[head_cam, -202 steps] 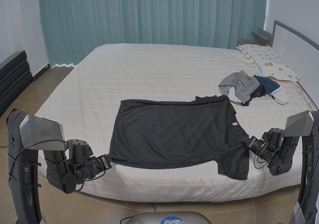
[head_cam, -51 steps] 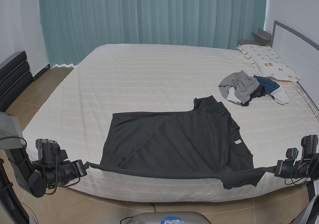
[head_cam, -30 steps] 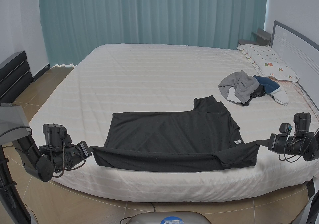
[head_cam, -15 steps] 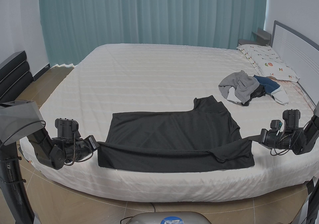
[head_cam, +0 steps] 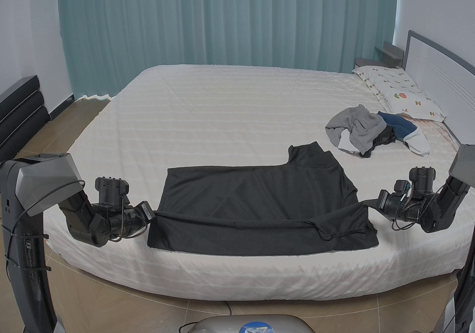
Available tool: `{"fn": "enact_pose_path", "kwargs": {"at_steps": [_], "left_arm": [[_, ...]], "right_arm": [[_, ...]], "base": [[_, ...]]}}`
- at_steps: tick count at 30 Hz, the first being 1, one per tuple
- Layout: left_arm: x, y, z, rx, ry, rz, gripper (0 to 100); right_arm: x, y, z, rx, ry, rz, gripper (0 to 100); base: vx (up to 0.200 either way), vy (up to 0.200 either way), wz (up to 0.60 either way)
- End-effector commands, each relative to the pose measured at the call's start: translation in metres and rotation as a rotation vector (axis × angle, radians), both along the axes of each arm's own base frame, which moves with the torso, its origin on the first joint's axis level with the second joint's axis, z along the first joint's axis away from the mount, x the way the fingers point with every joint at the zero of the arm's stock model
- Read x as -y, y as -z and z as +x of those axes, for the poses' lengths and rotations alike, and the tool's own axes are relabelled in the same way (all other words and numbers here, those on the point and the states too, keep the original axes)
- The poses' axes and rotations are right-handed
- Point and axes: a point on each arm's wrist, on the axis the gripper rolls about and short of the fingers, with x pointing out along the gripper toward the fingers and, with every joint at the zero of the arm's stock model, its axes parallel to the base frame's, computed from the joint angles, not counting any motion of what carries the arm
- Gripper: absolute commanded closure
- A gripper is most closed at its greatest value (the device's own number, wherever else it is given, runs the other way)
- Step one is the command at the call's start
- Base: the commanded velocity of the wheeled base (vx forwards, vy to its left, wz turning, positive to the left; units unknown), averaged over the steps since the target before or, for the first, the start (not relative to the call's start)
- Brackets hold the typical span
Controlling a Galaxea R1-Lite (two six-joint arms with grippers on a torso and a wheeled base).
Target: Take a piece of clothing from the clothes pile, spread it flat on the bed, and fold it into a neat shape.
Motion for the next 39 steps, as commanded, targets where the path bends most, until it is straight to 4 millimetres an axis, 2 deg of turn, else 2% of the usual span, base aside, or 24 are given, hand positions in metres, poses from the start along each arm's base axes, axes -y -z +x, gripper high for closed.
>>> {"fn": "enact_pose_path", "kwargs": {"at_steps": [1, 3, 4, 6, 7, 11, 16, 17, 19, 21, 22, 28, 32, 34, 39], "left_arm": [[0.003, 0.006, 0.003, -0.008, 0.0, 0.003, 100], [0.002, 0.008, 0.004, -0.011, -0.015, 0.001, 100], [0.003, 0.007, 0.004, -0.007, -0.016, -0.001, 0], [0.003, 0.007, 0.005, -0.009, -0.02, -0.007, 0], [0.003, 0.007, 0.005, -0.009, -0.022, -0.007, 0], [0.003, 0.007, 0.004, -0.009, -0.021, -0.008, 0], [0.003, 0.007, 0.005, -0.007, -0.027, -0.013, 0], [0.003, 0.004, 0.006, -0.005, -0.055, -0.049, 0], [0.003, 0.004, 0.006, -0.011, -0.075, -0.074, 0], [0.003, 0.003, 0.006, -0.01, -0.077, -0.078, 0], [0.002, 0.002, 0.006, -0.015, -0.099, -0.104, 0], [0.002, -0.001, 0.004, -0.019, -0.123, -0.135, 0], [0.002, 0.0, 0.002, -0.015, -0.122, -0.134, 0], [0.002, 0.001, 0.002, -0.011, -0.122, -0.135, 0], [0.001, 0.002, 0.0, -0.013, -0.118, -0.13, 0]], "right_arm": [[0.001, 0.012, 0.002, -0.031, 0.006, 0.012, 100], [0.001, 0.011, 0.003, -0.039, 0.017, 0.035, 100], [0.001, 0.011, 0.004, -0.039, 0.023, 0.044, 100], [0.001, 0.014, 0.005, -0.049, 0.029, 0.056, 100], [0.001, 0.014, 0.006, -0.049, 0.029, 0.056, 0], [0.001, 0.015, 0.007, -0.047, 0.048, 0.083, 0], [0.002, 0.007, 0.006, -0.015, 0.082, 0.12, 0], [0.001, -0.006, -0.005, -0.008, 0.139, 0.164, 0], [-0.002, -0.009, -0.015, -0.031, 0.167, 0.18, 0], [-0.003, -0.01, -0.016, -0.035, 0.168, 0.183, 0], [-0.019, -0.01, -0.032, -0.093, 0.2, 0.213, 0], [-0.051, 0.001, -0.037, -0.214, 0.311, 0.348, 0], [-0.064, 0.009, -0.038, -0.23, 0.301, 0.341, 0], [-0.072, 0.02, -0.038, -0.236, 0.31, 0.312, 0], [-0.079, 0.032, -0.036, -0.195, 0.336, 0.277, 0]], "base": [[0.0, 0.0, 0.0], [0.0, 0.0, 0.0], [0.0, 0.0, 0.0], [0.0, 0.0, 0.0], [0.0, 0.0, 0.0], [0.0, 0.0, 0.0], [0.0, 0.0, 0.0], [0.0, 0.0, 0.0], [0.0, 0.0, 0.0], [0.0, 0.0, 0.0], [0.0, 0.0, 0.0], [0.0, 0.0, 0.0], [0.0, 0.0, 0.0], [0.0, 0.0, 0.0], [0.0, 0.0, 0.0]]}}
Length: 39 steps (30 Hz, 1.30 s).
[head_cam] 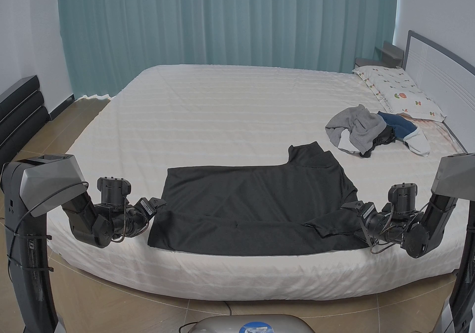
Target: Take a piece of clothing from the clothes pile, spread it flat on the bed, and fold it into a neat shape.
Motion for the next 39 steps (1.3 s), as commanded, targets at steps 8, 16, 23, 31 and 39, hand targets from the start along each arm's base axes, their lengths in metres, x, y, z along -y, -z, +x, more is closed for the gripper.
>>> {"fn": "enact_pose_path", "kwargs": {"at_steps": [8, 16, 23, 31, 39], "left_arm": [[0.0, 0.001, -0.003, -0.004, 0.002, 0.003, 0], [0.0, 0.001, -0.003, -0.004, 0.003, 0.004, 0], [0.0, 0.001, -0.003, -0.004, 0.003, 0.004, 0], [0.0, 0.001, -0.003, -0.004, 0.003, 0.004, 0], [0.0, 0.001, -0.003, -0.004, 0.005, 0.004, 0]], "right_arm": [[-0.014, 0.025, -0.005, -0.03, -0.005, -0.055, 0], [-0.016, 0.026, -0.004, -0.031, -0.006, -0.065, 0], [-0.017, 0.033, 0.005, -0.019, 0.006, -0.08, 0], [-0.02, 0.038, 0.009, -0.016, 0.004, -0.117, 100], [-0.023, 0.033, 0.005, -0.004, 0.009, -0.123, 100]], "base": [[0.0, 0.0, 0.0], [0.0, 0.0, 0.0], [0.0, 0.0, 0.0], [0.0, 0.0, 0.0], [0.0, 0.0, 0.0]]}}
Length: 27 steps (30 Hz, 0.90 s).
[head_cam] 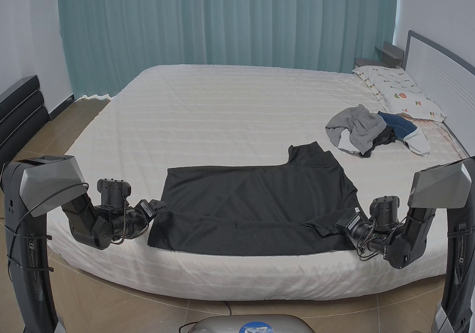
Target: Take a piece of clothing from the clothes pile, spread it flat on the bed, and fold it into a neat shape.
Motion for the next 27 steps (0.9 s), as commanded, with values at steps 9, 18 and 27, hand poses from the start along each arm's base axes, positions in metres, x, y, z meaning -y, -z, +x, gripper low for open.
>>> {"fn": "enact_pose_path", "kwargs": {"at_steps": [9, 18, 27], "left_arm": [[0.0, 0.0, 0.0, 0.0, 0.0, 0.0, 0], [0.0, 0.0, 0.0, 0.0, 0.0, 0.0, 0], [0.0, 0.0, 0.0, -0.002, 0.0, 0.0, 0]], "right_arm": [[0.002, -0.025, -0.017, 0.024, -0.002, 0.004, 100], [-0.003, -0.024, -0.032, -0.013, -0.029, -0.007, 100], [-0.004, -0.015, -0.039, -0.053, -0.048, -0.026, 100]], "base": [[0.0, 0.0, 0.0], [0.0, 0.0, 0.0], [0.0, 0.0, 0.0]]}}
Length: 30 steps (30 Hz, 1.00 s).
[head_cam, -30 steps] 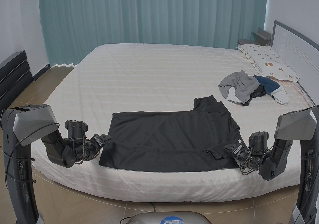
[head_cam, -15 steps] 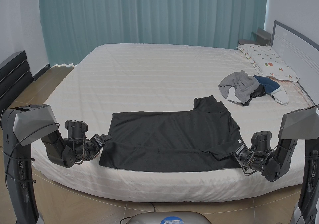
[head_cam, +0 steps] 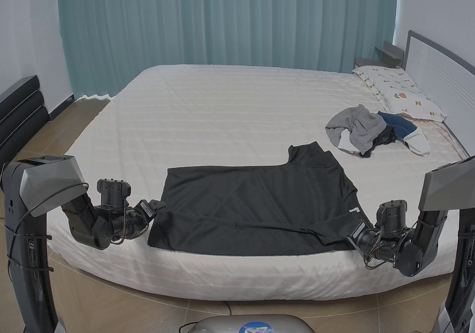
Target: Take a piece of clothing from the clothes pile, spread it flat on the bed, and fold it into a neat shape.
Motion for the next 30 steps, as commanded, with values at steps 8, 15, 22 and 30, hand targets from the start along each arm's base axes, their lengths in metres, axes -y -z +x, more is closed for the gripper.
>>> {"fn": "enact_pose_path", "kwargs": {"at_steps": [8, 15, 22, 30], "left_arm": [[0.001, 0.0, 0.0, 0.0, 0.002, 0.001, 0], [0.0, -0.004, 0.001, 0.011, 0.001, 0.0, 0], [-0.002, -0.019, 0.0, 0.044, -0.015, -0.008, 0], [0.004, -0.015, -0.002, 0.03, 0.002, -0.007, 0]], "right_arm": [[0.002, 0.007, -0.003, -0.024, -0.014, -0.03, 0], [0.023, -0.025, 0.004, 0.124, 0.061, 0.004, 0], [0.038, -0.03, 0.009, 0.162, 0.099, 0.019, 0], [0.038, -0.024, 0.01, 0.157, 0.092, 0.031, 0]], "base": [[0.0, 0.0, 0.0], [0.0, 0.0, 0.0], [0.029, 0.0, 0.0], [0.2, 0.0, 0.0]]}}
